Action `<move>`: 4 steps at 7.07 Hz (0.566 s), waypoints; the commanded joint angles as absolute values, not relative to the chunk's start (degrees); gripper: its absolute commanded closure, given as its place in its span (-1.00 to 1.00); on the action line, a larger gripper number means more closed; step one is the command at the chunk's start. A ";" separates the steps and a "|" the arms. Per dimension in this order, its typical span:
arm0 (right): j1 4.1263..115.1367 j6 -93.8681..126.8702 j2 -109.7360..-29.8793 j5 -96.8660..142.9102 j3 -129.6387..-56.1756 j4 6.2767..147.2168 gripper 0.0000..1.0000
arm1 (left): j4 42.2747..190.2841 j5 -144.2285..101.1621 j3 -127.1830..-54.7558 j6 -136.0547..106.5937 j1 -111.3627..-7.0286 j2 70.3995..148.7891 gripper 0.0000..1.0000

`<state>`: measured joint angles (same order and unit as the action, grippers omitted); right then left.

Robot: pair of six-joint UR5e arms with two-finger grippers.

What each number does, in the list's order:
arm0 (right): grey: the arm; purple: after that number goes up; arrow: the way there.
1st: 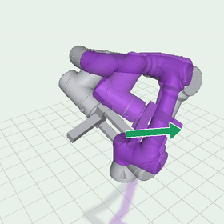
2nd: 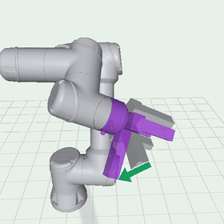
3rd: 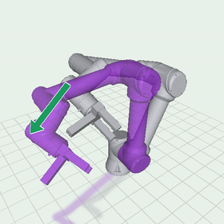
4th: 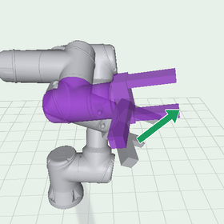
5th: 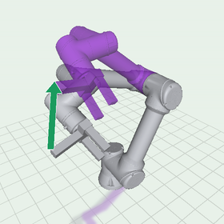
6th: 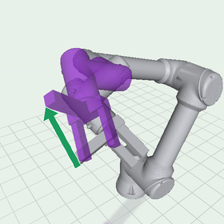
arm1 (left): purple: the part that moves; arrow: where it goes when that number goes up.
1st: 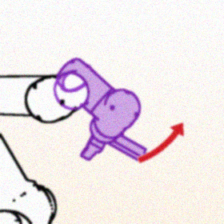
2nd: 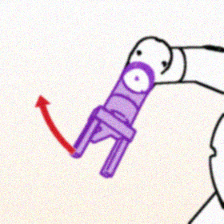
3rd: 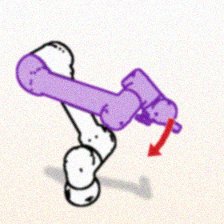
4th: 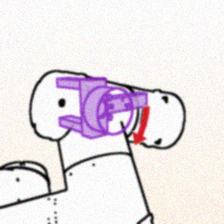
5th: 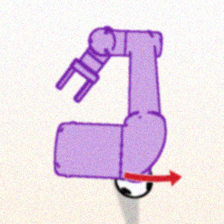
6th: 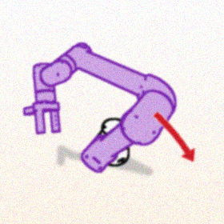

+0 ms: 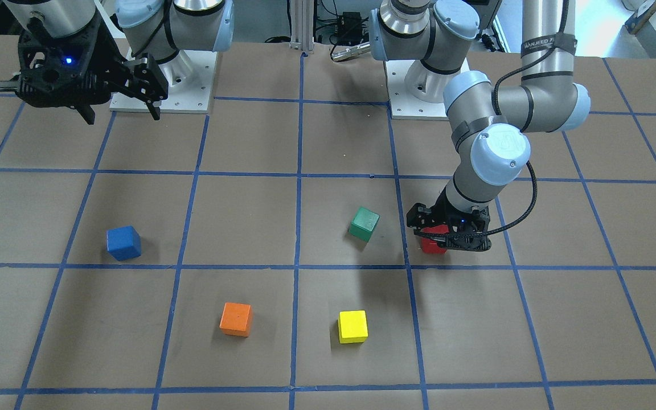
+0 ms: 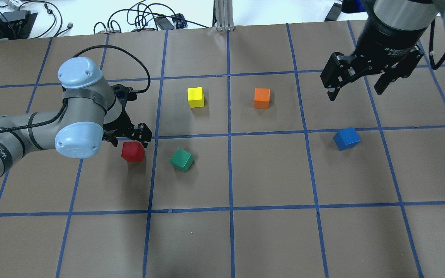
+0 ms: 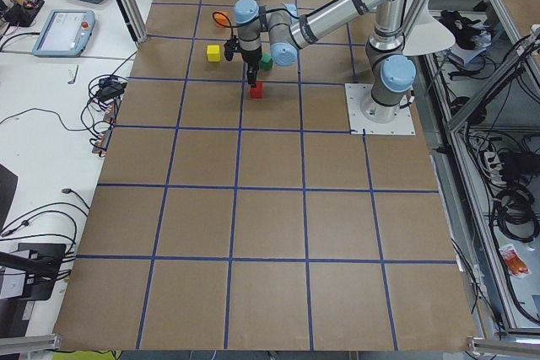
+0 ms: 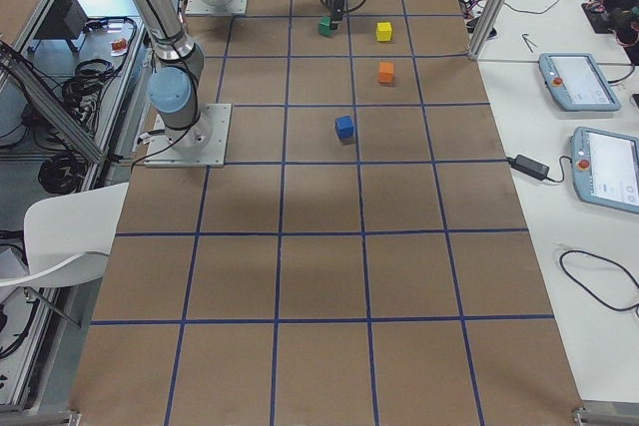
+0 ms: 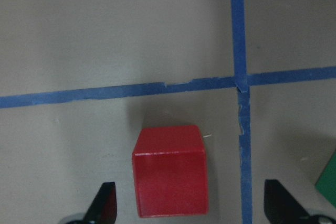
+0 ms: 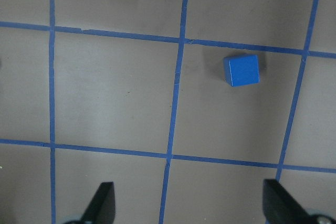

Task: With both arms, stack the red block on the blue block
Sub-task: 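Close the left gripper on the red cube and lift it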

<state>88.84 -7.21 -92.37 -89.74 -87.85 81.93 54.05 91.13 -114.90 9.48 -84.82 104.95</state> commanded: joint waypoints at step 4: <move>88.77 -7.29 -92.37 -89.74 -87.89 81.91 -1.00 | 50.45 92.55 -115.32 6.88 -84.02 108.28 -0.16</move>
